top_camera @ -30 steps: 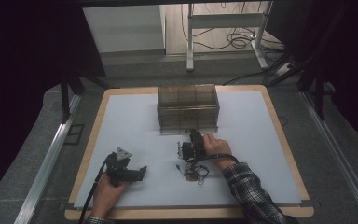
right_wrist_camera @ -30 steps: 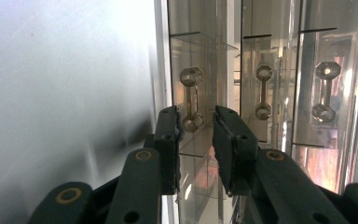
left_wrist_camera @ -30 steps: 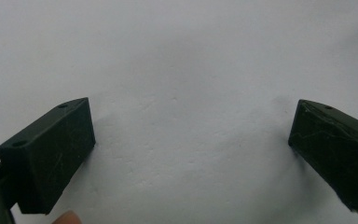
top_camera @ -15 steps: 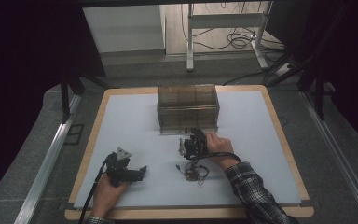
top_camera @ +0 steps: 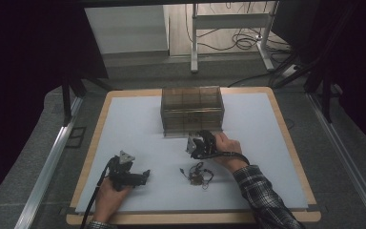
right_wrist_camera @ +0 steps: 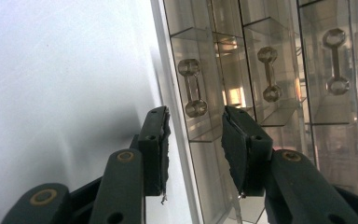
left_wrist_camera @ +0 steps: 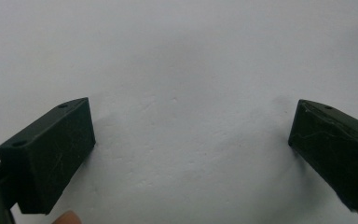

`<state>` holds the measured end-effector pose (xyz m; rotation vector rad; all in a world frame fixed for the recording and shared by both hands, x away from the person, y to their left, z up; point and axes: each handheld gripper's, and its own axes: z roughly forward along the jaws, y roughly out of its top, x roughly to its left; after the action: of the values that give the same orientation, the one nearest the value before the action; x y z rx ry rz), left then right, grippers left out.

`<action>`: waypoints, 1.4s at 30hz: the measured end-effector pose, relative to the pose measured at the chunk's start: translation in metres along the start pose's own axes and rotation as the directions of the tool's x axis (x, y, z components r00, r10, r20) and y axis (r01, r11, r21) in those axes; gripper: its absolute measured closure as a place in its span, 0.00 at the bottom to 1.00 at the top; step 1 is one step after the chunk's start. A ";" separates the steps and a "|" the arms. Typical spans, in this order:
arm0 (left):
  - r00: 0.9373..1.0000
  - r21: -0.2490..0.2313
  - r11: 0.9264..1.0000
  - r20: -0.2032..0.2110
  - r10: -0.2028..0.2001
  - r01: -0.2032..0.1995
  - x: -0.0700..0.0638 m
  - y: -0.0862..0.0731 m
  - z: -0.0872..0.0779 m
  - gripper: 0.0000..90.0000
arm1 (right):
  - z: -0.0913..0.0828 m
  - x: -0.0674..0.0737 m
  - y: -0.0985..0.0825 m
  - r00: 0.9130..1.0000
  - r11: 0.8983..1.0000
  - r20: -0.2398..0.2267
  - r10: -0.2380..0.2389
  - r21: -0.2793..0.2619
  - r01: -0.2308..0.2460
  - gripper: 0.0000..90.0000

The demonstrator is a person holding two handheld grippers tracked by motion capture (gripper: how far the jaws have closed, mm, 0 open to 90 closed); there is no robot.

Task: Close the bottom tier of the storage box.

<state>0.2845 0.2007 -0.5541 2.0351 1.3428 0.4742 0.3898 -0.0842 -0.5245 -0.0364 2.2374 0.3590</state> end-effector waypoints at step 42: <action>1.000 0.000 1.000 0.000 -0.001 0.001 0.000 0.000 0.000 0.01 | -0.005 -0.058 -0.034 0.907 0.952 -0.310 0.285 -0.019 -0.306 0.60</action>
<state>0.2845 0.2006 -0.5542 2.0346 1.3434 0.4741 0.4282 -0.1236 -0.4851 0.2310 2.5403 0.6304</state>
